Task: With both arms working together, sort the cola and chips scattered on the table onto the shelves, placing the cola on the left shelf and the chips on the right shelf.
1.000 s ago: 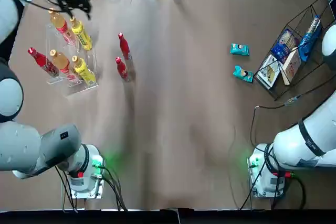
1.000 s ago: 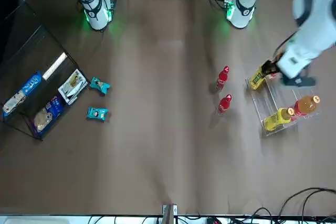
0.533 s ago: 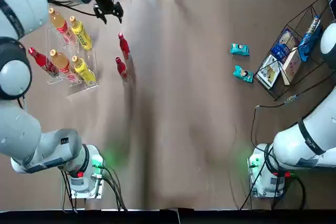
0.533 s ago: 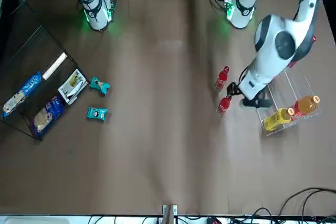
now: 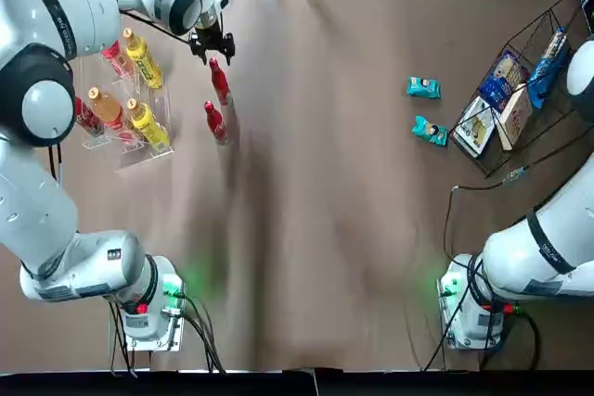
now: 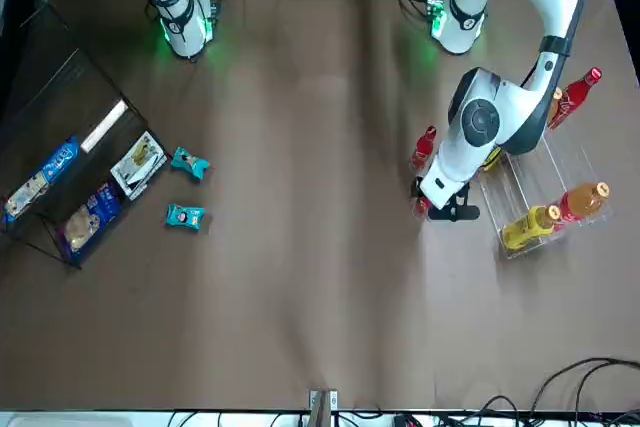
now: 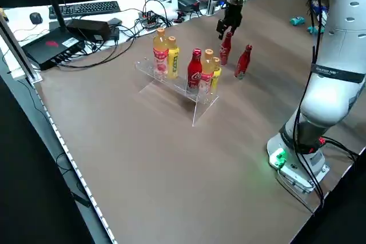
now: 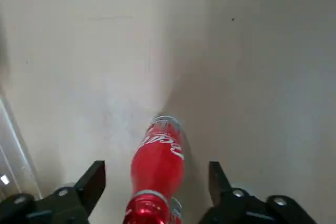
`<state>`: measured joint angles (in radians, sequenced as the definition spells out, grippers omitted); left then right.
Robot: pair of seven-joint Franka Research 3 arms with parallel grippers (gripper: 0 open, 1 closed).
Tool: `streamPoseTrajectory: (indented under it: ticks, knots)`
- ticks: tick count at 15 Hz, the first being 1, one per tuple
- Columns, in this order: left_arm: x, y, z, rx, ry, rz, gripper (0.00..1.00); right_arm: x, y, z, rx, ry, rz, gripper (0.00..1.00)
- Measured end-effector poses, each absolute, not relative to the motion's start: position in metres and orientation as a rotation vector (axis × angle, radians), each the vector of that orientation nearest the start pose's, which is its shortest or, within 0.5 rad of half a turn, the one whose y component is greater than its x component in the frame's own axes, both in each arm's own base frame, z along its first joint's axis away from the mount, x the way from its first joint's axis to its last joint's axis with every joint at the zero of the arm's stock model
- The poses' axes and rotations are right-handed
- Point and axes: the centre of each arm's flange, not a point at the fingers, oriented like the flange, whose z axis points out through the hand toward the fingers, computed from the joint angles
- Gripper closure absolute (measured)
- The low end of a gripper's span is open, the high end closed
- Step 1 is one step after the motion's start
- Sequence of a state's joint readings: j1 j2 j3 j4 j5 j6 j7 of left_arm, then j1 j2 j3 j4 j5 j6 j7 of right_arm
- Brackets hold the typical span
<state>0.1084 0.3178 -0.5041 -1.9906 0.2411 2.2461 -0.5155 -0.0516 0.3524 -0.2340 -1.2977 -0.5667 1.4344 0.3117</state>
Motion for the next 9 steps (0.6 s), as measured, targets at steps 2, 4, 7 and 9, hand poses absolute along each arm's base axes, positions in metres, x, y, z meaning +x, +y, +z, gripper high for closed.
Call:
streamPoseTrajectory:
  ticks: [2,4,7,9]
  knots:
    - [0.558,-0.21,0.318,-3.086,-0.002,0.04,0.18,0.604,-0.213,0.558,2.369,-0.739,-0.242,0.68]
    - [0.556,-0.208,0.32,-3.069,-0.033,0.07,0.34,0.605,-0.204,0.558,2.379,-0.726,-0.246,0.68]
    - [0.552,-0.216,0.325,-3.066,-0.086,0.064,0.41,0.608,-0.16,0.559,2.464,-0.696,-0.295,0.69]
    - [0.55,-0.221,0.328,-3.067,-0.091,0.059,0.43,0.61,-0.135,0.559,2.545,-0.687,-0.303,0.69]
